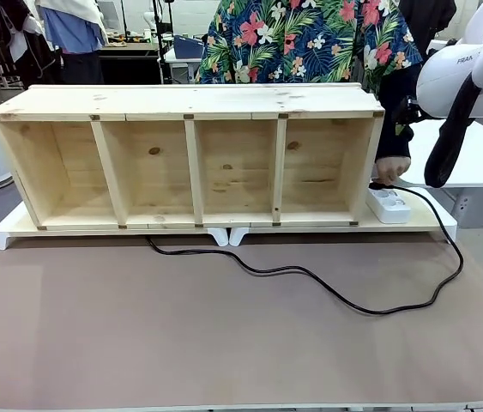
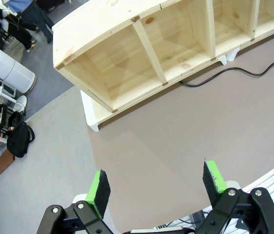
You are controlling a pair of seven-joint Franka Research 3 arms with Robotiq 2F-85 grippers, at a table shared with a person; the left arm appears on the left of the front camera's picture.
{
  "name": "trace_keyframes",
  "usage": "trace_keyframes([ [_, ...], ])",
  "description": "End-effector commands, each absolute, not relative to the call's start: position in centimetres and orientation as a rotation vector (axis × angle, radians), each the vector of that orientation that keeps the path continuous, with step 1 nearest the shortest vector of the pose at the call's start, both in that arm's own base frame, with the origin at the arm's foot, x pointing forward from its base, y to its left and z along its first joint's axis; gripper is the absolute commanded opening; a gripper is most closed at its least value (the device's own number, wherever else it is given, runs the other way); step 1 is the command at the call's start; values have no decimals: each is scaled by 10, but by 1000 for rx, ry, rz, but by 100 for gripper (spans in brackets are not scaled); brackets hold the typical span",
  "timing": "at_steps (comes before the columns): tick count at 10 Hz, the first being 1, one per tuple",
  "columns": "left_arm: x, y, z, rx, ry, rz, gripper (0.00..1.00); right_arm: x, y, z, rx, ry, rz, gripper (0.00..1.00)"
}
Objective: Perform cable management.
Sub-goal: Release the Power Cable when the human grasps it.
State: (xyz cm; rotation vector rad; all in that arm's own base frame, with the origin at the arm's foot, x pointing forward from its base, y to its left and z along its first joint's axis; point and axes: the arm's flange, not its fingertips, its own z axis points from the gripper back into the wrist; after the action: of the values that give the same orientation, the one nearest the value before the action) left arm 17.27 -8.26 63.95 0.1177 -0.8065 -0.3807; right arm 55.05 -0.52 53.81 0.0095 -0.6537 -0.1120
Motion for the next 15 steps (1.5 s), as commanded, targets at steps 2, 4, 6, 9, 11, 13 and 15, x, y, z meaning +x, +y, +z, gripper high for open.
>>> trace_keyframes([
  [2,174,-82,640,115,-815,-386,100,551,-5,537,11,-650,-117,100],
  [4,174,-82,640,115,-815,-386,100,551,-5,537,11,-650,-117,100],
  [6,174,-82,640,115,-815,-386,100,551,-5,537,11,-650,-117,100],
  [9,174,-82,640,115,-815,-386,100,551,-5,537,11,-650,-117,100],
  [11,174,-82,640,115,-815,-386,100,551,-5,537,11,-650,-117,100],
  [13,174,-82,640,115,-815,-386,100,551,-5,537,11,-650,-117,100],
  [15,174,-82,640,115,-815,-386,100,551,-5,537,11,-650,-117,100],
])
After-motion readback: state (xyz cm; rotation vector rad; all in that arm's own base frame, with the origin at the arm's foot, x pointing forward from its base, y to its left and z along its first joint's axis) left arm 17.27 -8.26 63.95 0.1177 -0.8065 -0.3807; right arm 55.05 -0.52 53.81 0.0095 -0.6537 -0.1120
